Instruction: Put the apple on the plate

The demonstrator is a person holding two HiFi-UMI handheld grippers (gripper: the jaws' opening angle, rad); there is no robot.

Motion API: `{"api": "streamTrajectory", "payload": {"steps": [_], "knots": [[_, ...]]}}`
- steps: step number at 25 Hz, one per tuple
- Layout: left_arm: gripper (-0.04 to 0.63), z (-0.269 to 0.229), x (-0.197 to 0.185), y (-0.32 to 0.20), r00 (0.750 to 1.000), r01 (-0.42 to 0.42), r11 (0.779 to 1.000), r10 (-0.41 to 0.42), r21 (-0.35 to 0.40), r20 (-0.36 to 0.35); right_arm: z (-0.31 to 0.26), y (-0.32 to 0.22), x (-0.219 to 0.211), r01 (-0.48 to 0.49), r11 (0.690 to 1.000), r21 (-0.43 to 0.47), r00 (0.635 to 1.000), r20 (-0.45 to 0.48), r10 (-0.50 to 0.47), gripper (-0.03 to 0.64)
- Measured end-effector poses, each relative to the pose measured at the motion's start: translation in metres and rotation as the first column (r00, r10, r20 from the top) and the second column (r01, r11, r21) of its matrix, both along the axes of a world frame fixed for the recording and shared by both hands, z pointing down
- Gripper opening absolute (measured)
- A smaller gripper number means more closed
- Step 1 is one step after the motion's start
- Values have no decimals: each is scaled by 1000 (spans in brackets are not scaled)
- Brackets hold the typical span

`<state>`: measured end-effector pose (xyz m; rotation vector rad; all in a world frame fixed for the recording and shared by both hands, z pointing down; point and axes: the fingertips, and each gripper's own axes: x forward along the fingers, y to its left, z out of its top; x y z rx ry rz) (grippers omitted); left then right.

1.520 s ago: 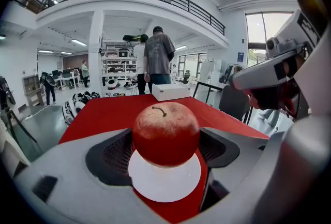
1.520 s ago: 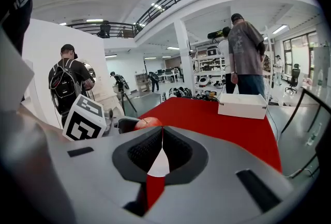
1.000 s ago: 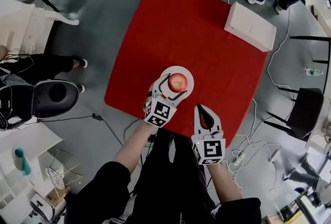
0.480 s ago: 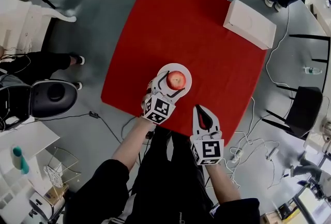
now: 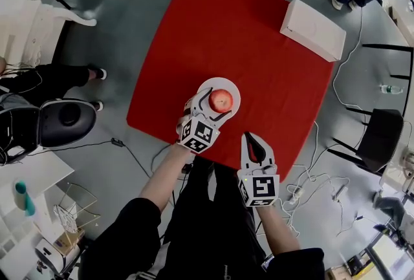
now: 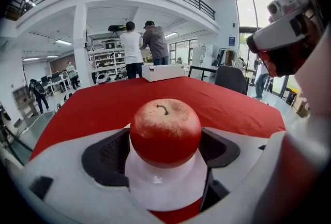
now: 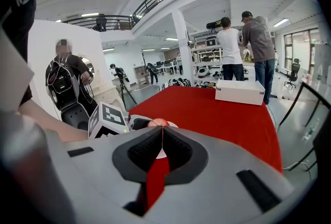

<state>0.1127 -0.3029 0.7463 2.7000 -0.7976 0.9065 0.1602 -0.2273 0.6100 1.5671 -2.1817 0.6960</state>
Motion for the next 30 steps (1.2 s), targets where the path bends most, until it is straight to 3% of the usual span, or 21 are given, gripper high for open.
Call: {"api": "streamTrajectory", "payload": {"steps": [17,24,30], "knots": [[400,-17,-9,9,1000,15,1000,-15,18,-15,-5,11,-3,-3,1000,18,1000,8,3,12],[399,-47,-19,26,998,37,998,-34,53,-58,-19,24,-15,11,999,45,1000,7,-12,12],[215,-79,-33,43,994,50,994,-40,100,-103,-38,40,-24,12,997,82,1000,0,-12,12]]}}
